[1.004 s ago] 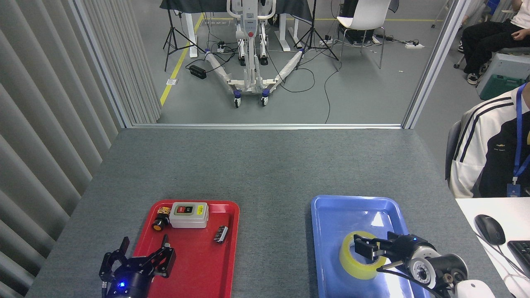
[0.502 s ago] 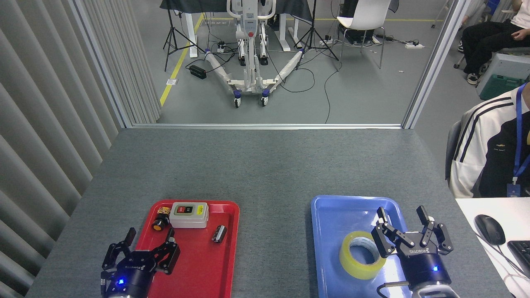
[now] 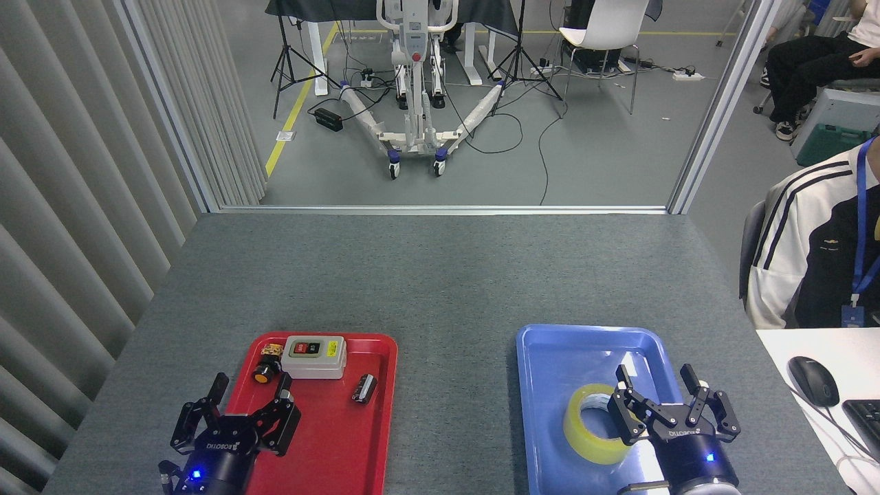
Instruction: Place and move tape with both arms
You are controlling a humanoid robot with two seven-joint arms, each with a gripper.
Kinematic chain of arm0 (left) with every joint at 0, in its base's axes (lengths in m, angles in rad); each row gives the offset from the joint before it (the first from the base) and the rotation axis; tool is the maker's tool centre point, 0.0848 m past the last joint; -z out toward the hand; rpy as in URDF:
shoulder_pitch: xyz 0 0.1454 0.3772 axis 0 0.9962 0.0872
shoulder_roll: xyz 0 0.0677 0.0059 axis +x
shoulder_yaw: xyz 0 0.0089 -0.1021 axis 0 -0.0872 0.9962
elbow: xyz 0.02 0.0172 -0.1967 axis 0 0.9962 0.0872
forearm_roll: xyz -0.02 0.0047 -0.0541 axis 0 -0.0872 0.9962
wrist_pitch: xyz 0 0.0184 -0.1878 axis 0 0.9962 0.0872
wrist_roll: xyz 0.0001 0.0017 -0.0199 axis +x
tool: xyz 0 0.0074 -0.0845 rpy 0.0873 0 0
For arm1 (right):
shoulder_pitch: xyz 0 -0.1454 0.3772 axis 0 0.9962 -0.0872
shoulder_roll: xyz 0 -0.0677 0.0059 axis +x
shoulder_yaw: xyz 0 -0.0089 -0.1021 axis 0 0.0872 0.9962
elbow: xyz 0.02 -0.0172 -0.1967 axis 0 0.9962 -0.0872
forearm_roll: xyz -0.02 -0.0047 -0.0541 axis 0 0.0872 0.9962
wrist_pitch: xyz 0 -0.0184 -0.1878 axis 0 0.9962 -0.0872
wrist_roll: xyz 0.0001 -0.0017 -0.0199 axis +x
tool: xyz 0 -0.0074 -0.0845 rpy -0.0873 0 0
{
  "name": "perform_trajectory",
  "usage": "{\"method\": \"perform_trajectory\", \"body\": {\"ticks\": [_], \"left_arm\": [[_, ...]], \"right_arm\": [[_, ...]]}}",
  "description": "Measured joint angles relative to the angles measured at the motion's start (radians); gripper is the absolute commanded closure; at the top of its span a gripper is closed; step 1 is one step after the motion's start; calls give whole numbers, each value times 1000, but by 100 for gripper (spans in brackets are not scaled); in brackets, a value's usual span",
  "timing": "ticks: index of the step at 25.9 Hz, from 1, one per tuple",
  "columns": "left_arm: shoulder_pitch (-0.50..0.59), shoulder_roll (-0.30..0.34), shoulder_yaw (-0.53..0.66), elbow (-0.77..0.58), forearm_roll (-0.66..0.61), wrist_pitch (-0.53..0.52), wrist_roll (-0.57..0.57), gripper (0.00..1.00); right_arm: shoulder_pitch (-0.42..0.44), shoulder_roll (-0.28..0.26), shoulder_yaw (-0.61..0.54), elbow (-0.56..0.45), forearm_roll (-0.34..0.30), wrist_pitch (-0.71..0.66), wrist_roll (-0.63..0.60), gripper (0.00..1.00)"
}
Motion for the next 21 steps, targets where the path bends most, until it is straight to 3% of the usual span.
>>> {"method": "perform_trajectory", "body": {"ticks": [21], "left_arm": [[-54, -13, -4, 10, 4, -60, -2, 0]], "right_arm": [[4, 1, 2, -8, -5, 2, 18, 0]]}}
